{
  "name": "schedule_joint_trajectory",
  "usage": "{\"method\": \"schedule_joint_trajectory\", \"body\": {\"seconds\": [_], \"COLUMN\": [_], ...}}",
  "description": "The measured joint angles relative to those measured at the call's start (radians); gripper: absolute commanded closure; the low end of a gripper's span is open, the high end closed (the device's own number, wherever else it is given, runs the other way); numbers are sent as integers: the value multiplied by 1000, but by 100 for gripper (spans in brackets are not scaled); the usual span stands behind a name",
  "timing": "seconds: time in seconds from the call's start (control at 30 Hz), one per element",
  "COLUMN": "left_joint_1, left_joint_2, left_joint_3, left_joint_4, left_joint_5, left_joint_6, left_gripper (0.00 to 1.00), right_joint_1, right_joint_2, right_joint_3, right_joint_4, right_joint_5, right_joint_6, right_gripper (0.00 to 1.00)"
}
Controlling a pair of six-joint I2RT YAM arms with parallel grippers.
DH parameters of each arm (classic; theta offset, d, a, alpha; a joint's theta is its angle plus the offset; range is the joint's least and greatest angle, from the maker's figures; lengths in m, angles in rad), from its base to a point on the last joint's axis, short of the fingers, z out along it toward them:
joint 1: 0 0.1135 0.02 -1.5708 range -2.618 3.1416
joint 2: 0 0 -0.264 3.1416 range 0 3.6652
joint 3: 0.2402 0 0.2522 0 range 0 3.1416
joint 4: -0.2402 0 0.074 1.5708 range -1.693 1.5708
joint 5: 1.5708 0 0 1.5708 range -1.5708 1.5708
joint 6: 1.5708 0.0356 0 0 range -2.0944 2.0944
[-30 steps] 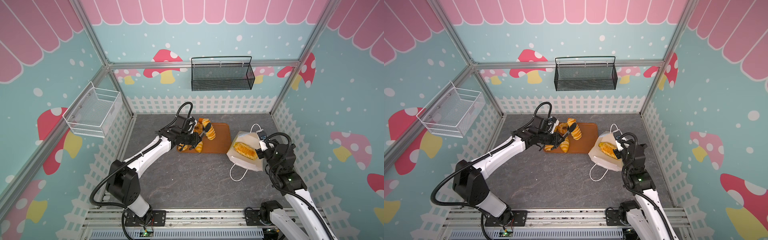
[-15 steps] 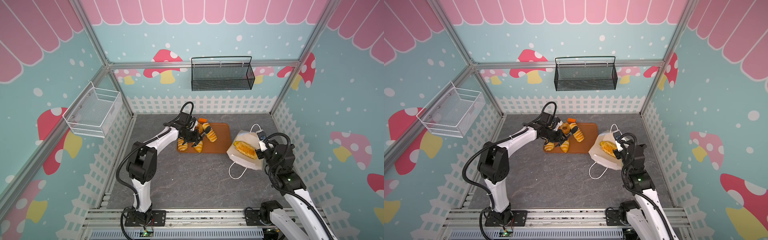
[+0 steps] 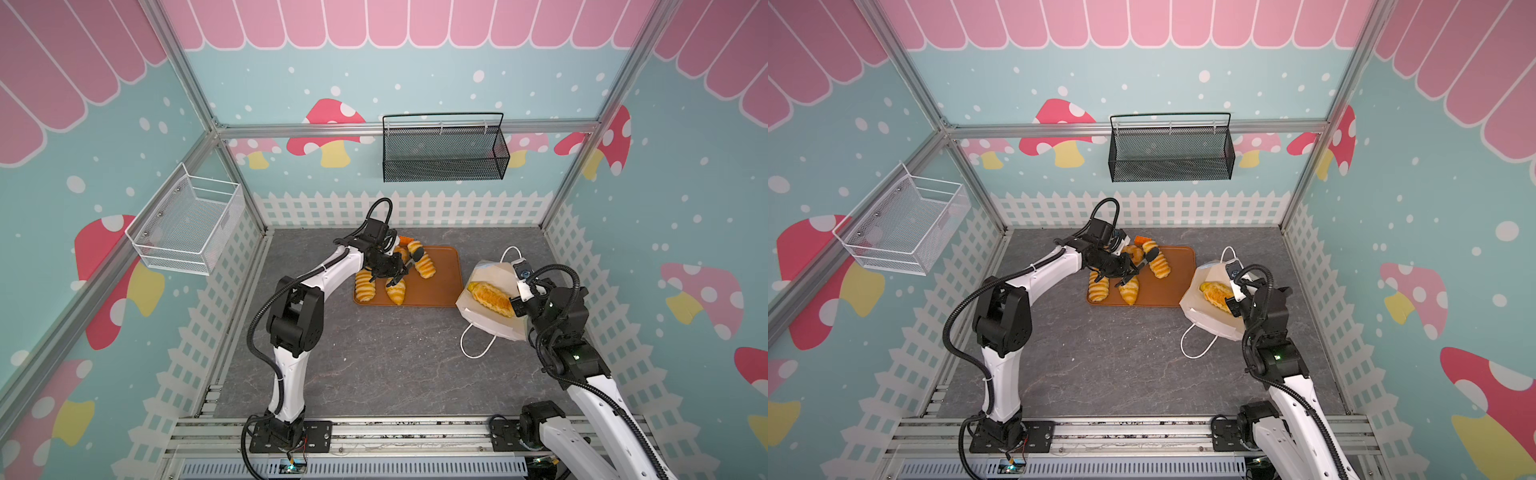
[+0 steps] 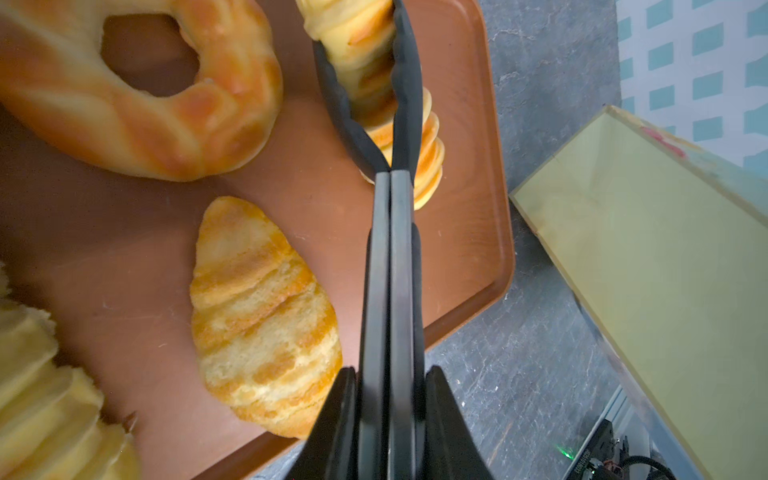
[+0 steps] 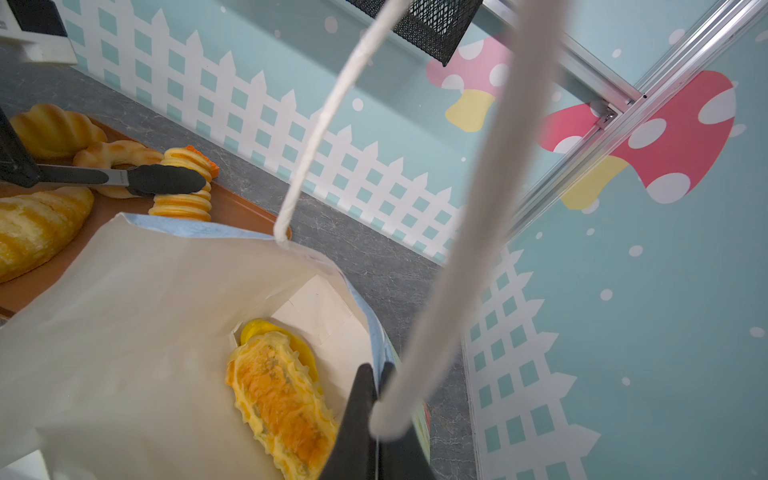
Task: Take the fake bread out of the paper bag
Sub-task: 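Lower the ridged bread onto the tray and open the left tongs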
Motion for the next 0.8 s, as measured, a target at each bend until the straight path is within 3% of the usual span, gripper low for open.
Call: {"method": "schedule_joint_trajectory", "body": {"seconds": [0.23,0.8], "left_joint_1": [28,28], "left_joint_2": [22,24], "left_joint_3": [6,48], "left_joint_4": [-20,-38], "left_joint_5": [0,-15], "left_joint_6": [23,46], "left_gripper": [80,60], "right_joint_1": [0,0], "right_joint_2": [-6,-26], "right_joint_3": [0,-2], "right_joint_4": [-2,-11], "right_joint_5": [0,0], "right_joint_6": [1,4], "right_gripper": [100,100]}}
